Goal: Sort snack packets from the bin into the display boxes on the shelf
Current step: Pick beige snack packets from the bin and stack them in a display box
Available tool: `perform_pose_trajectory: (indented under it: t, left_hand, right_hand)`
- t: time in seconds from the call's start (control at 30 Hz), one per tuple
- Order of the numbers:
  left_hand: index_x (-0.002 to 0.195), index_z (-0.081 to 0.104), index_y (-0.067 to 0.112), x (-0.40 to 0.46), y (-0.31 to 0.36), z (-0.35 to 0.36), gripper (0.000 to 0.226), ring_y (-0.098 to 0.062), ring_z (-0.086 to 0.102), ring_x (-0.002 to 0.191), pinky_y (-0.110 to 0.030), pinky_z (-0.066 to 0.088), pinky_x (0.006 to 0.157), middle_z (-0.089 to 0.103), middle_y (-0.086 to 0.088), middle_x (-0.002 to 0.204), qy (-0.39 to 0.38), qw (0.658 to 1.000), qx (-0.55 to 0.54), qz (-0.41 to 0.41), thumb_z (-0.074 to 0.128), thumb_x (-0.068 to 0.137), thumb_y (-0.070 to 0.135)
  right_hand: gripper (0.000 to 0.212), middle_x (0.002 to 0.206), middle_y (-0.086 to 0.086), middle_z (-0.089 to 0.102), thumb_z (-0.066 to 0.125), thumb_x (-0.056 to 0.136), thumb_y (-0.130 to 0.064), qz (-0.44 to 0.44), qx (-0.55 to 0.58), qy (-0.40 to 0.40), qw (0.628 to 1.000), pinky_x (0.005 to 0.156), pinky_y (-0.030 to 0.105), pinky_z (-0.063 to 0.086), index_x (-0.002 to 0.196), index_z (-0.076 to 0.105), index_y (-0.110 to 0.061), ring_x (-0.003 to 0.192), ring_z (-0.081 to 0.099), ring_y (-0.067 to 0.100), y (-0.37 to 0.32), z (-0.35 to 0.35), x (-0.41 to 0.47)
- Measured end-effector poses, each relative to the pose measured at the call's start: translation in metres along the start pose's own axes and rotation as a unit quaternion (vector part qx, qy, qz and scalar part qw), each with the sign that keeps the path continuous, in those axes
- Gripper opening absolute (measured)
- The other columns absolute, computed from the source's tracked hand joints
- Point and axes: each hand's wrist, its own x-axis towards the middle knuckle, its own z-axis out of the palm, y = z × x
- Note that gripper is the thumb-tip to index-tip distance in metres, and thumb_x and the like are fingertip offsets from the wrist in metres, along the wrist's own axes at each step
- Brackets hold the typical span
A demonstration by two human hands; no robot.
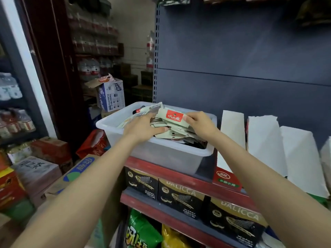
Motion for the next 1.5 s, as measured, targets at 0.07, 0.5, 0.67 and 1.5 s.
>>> perform_pose_trajectory:
  t: [0.07,0.5,0.67,1.5]
  left_hand:
    - [0.134,0.042,0.039,-0.003,0.003,-0.002,0.071,-0.019,0.052,0.121,-0.043,0.046,0.094,0.056,0.009,0.132,0.025,0.999,-0.022,0.029,0.067,0.072,0.062]
    - [0.078,0.057,0.022,-0.036,0.093,-0.015,0.014,-0.001,0.057,0.072,-0.021,0.04,0.065,0.065,0.008,0.077,0.087,0.961,-0.16,0.208,0.064,0.087,0.031]
    - [0.079,0.059,0.021,-0.047,0.136,-0.009,0.015,-0.014,0.062,0.075,-0.033,0.048,0.068,0.066,0.005,0.075,0.082,0.963,-0.138,0.215,0.064,0.087,0.033]
    - [0.135,0.021,0.023,-0.095,0.375,0.133,0.077,-0.009,0.062,0.081,-0.018,0.053,0.06,0.061,0.001,0.101,-0.089,0.923,-0.267,0.261,0.072,0.079,0.011]
  right_hand:
    - [0.035,0.073,0.01,0.056,0.042,0.1,-0.021,-0.002,0.054,-0.017,0.998,0.065,0.031,0.038,0.073,0.053,-0.003,0.069,0.047,0.027,0.001,-0.006,-0.009]
    - [0.027,0.103,0.008,0.069,0.039,0.102,-0.026,0.135,0.42,0.121,0.889,0.079,0.028,0.055,0.108,0.058,-0.008,0.092,0.066,0.018,0.025,-0.051,-0.072]
    - [0.021,0.103,0.009,0.068,0.044,0.099,-0.021,0.171,0.475,0.143,0.851,0.075,0.03,0.056,0.112,0.054,-0.009,0.084,0.065,0.019,0.035,-0.077,-0.1]
    - [0.045,0.105,0.008,0.063,0.051,0.087,0.006,0.208,0.242,0.378,0.869,0.06,0.025,0.055,0.124,0.041,-0.018,0.082,0.064,0.012,0.152,-0.236,-0.231]
